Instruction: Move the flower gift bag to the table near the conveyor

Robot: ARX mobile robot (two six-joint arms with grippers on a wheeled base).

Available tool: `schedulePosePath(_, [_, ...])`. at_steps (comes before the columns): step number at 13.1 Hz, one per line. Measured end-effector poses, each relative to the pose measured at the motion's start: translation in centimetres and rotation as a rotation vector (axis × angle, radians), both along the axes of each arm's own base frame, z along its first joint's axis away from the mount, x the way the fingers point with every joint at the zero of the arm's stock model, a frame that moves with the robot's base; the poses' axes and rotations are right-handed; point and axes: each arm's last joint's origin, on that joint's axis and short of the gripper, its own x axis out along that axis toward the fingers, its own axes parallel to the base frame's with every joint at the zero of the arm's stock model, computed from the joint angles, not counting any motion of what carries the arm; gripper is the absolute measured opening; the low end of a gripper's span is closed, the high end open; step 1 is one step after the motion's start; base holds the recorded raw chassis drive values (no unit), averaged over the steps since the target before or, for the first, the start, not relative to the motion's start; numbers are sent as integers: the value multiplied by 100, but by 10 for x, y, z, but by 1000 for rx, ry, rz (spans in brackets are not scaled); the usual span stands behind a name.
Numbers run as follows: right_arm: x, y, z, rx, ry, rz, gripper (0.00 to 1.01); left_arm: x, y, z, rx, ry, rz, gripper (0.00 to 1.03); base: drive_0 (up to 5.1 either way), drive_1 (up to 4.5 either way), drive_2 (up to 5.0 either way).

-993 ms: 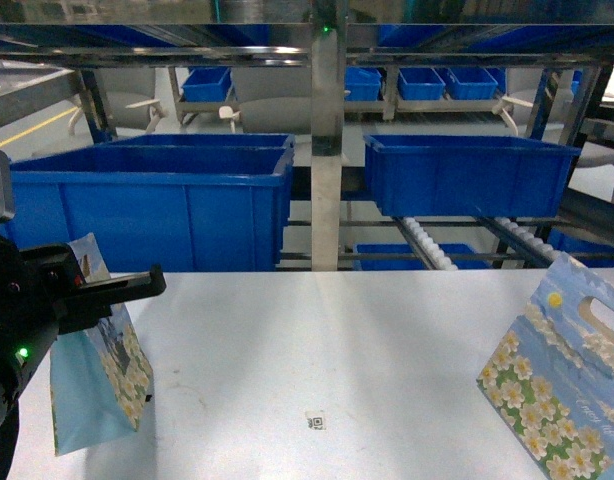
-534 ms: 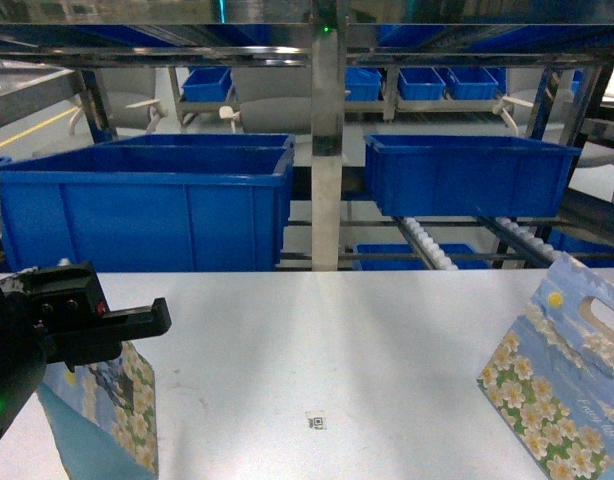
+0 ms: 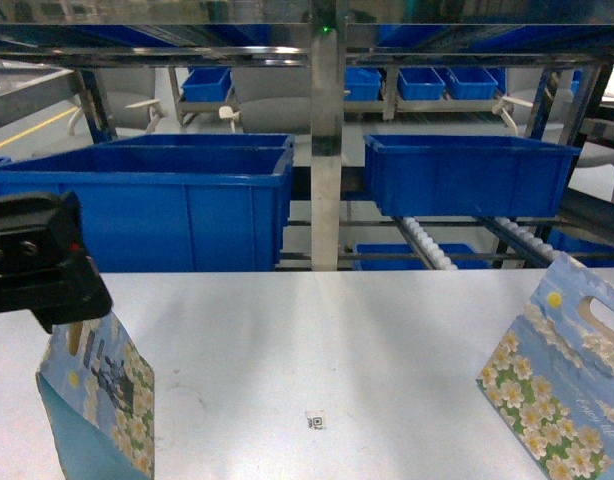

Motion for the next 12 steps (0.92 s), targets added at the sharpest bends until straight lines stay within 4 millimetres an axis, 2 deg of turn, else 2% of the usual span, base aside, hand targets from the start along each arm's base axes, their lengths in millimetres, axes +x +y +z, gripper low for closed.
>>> schedulePosePath(4, [0, 0, 0, 0, 0, 0, 98, -16, 27, 28, -26, -144, 16, 98, 0, 0, 0])
schedulePosePath(8, [0, 0, 0, 0, 0, 0, 98, -35, 53, 51, 9, -191, 1, 98, 0, 0, 0])
schedulePosePath(10, [0, 0, 0, 0, 0, 0, 98, -54, 67, 51, 50, -169, 28, 98, 0, 0, 0])
schedulePosePath(12, [0, 0, 0, 0, 0, 0, 98, -61, 68, 55, 65, -209, 38, 98, 0, 0, 0])
